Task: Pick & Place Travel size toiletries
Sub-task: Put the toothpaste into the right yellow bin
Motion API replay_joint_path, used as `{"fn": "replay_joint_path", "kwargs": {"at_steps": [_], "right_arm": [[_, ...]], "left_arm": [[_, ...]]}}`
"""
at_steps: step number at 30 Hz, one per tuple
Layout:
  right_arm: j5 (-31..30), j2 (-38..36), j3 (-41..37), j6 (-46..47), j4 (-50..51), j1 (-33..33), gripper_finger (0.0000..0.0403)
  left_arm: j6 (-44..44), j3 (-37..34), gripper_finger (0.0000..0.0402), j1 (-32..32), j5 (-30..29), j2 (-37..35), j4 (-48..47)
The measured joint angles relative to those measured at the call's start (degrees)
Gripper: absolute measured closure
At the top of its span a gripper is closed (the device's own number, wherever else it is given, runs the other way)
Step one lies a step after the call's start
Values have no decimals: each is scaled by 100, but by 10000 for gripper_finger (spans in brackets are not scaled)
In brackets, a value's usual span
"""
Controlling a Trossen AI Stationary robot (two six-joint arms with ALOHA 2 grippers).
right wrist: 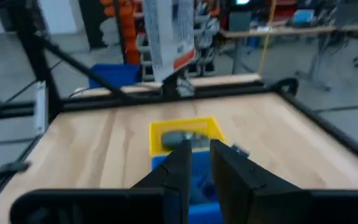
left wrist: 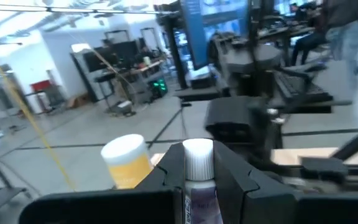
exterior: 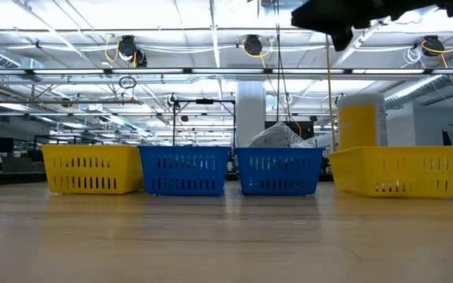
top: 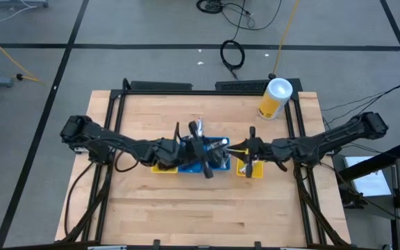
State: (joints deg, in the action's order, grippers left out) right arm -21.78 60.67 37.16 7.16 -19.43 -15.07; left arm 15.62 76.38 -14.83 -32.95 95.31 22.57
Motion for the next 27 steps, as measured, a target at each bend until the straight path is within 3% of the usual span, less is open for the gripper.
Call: {"fn": "replay_joint_path", "kwargs": {"at_steps": [6,16,27], "right_arm": [[-396,522,0,-361,-1023,7,353],[-520,1141,-1,-634,-2431,86,353],[-509,1346,-1,-753,-2921,183,333]], "left_arm": [[216,0,364,106,-533,2,31],[267,0,364,173,-610,6,7],[269,0,364,179,-610,9,5]]}}
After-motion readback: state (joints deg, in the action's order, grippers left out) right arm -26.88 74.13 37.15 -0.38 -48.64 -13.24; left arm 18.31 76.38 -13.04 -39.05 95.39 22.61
